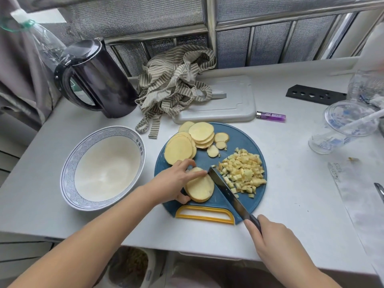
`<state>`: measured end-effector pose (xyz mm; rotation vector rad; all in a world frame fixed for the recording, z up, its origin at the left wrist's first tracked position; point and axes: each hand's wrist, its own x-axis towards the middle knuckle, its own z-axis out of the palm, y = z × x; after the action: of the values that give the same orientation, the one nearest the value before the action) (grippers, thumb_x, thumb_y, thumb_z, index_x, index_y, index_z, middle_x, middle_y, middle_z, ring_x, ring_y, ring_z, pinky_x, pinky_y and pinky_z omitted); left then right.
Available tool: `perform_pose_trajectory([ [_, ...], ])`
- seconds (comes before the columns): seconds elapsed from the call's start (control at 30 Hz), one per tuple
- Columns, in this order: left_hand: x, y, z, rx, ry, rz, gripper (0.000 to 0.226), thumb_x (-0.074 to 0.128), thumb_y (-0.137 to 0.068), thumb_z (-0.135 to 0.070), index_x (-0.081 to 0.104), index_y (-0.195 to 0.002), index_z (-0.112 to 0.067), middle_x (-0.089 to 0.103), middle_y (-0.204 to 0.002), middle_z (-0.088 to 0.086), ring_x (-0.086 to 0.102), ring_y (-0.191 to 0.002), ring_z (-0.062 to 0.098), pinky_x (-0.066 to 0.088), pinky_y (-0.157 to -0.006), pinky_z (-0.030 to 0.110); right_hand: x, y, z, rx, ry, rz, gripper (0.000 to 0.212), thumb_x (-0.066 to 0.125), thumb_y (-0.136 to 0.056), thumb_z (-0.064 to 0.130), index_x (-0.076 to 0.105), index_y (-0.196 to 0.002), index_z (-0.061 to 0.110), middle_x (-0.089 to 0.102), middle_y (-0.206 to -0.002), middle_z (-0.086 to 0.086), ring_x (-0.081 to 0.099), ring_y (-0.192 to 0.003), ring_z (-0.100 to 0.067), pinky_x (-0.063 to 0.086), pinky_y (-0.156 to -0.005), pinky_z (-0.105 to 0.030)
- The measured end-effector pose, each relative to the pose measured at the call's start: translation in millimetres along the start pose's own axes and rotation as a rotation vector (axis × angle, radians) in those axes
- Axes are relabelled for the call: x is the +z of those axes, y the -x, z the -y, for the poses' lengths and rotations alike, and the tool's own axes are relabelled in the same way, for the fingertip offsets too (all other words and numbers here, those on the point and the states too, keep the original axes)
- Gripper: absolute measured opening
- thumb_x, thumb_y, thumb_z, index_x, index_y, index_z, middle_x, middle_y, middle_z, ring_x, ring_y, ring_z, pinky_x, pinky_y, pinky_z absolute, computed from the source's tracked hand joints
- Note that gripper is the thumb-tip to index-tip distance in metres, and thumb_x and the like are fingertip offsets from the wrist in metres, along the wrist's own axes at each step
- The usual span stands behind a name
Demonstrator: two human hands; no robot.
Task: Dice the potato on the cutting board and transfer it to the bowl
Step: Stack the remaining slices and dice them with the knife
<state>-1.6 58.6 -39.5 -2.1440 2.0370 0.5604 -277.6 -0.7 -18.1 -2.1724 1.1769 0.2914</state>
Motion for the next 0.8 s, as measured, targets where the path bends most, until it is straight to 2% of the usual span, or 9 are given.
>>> perform_pose_trajectory([
  [0.17,2,-1,-5,-0.047,0.043,0.005,0.086,0.075,-0.078,-0.034,0.026,-0.149,-0.031,0.025,-0.146,0.003,0.031,-0.13,0.02,0.043,-0.099,0.029,-1,-8,1,-0.008,0.001,-0.019,0.031,0.025,-0.1,0.053,0.044,-0.093,0.029,0.052,-0.073,0.01,0.052,-0.066,-0.008,0.038,-0.054,-0.019],
  [0.27,2,2,-9,-0.06,0.055,-0.01,0.085,0.074,-0.078,-0.032,0.028,-0.148,-0.026,0.026,-0.144,0.005,0.035,-0.126,0.02,0.042,-0.093,0.025,2,-18,5,-0.04,0.032,-0.038,0.031,0.024,-0.1,0.053,0.043,-0.093,0.029,0.054,-0.075,0.01,0.054,-0.068,-0.009,0.039,-0.055,-0.02],
  [0.47,2,7,-13,-0.05,0.083,-0.018,0.083,0.072,-0.08,-0.026,0.027,-0.149,-0.024,0.025,-0.146,0.003,0.032,-0.129,0.019,0.043,-0.094,0.023,10,-17,2,-0.038,0.017,-0.007,0.029,0.025,-0.101,0.051,0.041,-0.092,0.028,0.051,-0.074,0.011,0.054,-0.069,-0.009,0.039,-0.056,-0.02],
  [0.63,1,4,-14,-0.029,0.141,0.002,0.085,0.075,-0.079,-0.025,0.027,-0.149,-0.024,0.025,-0.146,0.002,0.031,-0.131,0.018,0.039,-0.097,0.022,11,2,-5,0.026,-0.027,0.056,0.031,0.025,-0.101,0.051,0.033,-0.081,0.03,0.05,-0.073,0.008,0.051,-0.072,-0.009,0.037,-0.057,-0.02],
  [0.7,3,6,-17,-0.05,0.185,-0.007,0.092,0.077,-0.077,-0.032,0.023,-0.151,-0.025,0.024,-0.147,0.0,0.03,-0.132,0.017,0.038,-0.102,0.023,8,3,-5,0.044,-0.021,0.064,0.033,0.024,-0.101,0.052,0.032,-0.077,0.029,0.051,-0.073,0.008,0.052,-0.072,-0.01,0.037,-0.058,-0.02],
  [0.8,11,9,-28,-0.117,0.182,-0.026,0.111,0.076,-0.071,-0.054,0.008,-0.154,-0.024,0.018,-0.149,0.002,0.021,-0.137,0.018,0.032,-0.111,0.029,4,0,-4,0.011,-0.017,0.047,0.031,0.025,-0.1,0.052,0.035,-0.081,0.03,0.051,-0.073,0.008,0.051,-0.068,-0.009,0.037,-0.056,-0.021],
])
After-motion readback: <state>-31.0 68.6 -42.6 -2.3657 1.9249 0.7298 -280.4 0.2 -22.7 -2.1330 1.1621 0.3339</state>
